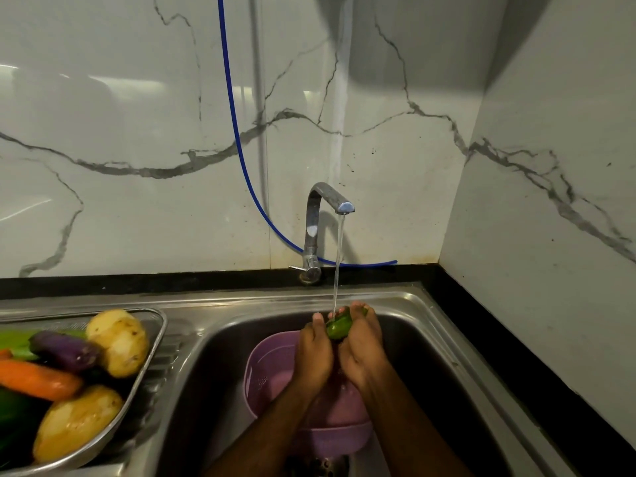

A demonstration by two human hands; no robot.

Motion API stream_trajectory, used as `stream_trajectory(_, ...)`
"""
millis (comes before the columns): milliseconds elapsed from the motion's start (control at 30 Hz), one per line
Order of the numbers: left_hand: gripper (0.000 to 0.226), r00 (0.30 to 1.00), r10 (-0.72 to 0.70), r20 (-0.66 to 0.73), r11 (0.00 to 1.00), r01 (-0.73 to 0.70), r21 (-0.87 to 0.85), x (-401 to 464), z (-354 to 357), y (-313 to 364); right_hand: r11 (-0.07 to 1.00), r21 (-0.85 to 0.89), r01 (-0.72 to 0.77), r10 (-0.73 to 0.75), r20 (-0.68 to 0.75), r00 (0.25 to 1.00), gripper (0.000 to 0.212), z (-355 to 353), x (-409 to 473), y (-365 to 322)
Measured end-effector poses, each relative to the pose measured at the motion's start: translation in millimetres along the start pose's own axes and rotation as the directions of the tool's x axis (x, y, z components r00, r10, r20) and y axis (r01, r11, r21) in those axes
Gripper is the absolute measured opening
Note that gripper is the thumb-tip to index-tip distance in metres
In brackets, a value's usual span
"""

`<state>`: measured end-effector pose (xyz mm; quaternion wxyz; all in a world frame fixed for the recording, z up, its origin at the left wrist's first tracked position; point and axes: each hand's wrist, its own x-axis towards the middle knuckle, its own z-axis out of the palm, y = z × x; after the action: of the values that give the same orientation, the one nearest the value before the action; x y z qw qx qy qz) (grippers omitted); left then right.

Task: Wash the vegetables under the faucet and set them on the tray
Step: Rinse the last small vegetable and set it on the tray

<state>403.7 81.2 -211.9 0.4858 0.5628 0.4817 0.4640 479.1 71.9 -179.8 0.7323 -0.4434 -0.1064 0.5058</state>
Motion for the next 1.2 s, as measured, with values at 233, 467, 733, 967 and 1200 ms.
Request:
stream_trajectory(233, 0.061, 0.788, -0.354, 0.504, 0.800, 0.534, -0.274, 0.4, -34.3, 18.8, 0.999, -0.048, -0.019, 0.027, 0.172, 0.985, 0.018, -3.6, -7.3, -1.7)
stream_trajectory(467, 0.044, 0.856, -0.260, 0.447, 0.774, 0.462, -0.434, 0.5, -28.0, 13.2, 0.879, -0.450, 0.158, -0.048, 0.247, 0.968, 0.048, 1.1, -10.8, 11.1)
stream_trajectory(733, 0.036, 0.920, -0.069, 0.385, 0.951, 0.177, -0.253, -12.3, -17.0, 8.5, 0.871, -0.456, 0.185, -0.153, 0.106, 0.983, 0.034, 4.1, -12.8, 8.4)
stream_trajectory(967, 0.033, 0.931, -0.005, 0.365, 0.992, 0.052, -0.118, -29.6, -15.7, 24.3, 0.911, -0.399, 0.107, -0.090, 0.061, 0.994, 0.037, 1.2, -5.0, 2.9)
stream_trajectory(1200, 0.063, 0.911, -0.269, 0.311, 0.933, 0.326, -0.149, -23.4, -25.0, 28.8, 0.979, -0.204, 0.027, 0.036, 0.302, 0.953, 0.021, -7.0, -10.2, -7.0)
